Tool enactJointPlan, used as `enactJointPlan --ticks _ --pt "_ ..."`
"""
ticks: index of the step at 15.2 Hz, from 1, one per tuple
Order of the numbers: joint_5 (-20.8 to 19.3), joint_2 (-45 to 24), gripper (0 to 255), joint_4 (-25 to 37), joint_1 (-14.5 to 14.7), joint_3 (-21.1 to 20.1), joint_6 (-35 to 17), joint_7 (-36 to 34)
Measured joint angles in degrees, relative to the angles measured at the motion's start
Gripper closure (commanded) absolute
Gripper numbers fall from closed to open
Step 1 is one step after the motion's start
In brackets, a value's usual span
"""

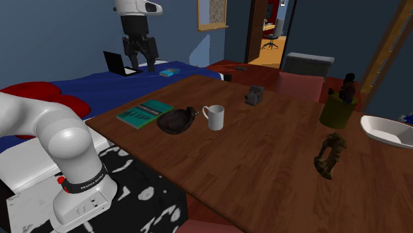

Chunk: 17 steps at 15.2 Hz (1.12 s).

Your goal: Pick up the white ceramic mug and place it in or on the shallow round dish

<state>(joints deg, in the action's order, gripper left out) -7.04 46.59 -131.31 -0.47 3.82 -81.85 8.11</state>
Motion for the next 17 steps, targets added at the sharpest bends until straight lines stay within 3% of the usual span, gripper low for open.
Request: enactJointPlan --ticks 2,7,17 --pt "-0.2 -0.2 0 -0.5 0.0 0.5 -0.9 0.5" --pt "-1.6 -4.1 0 -3.7 0.4 4.7 -10.0 4.8" --pt "-1.0 -20.4 0 -3.4 2.5 14.8 -30.3 16.5"
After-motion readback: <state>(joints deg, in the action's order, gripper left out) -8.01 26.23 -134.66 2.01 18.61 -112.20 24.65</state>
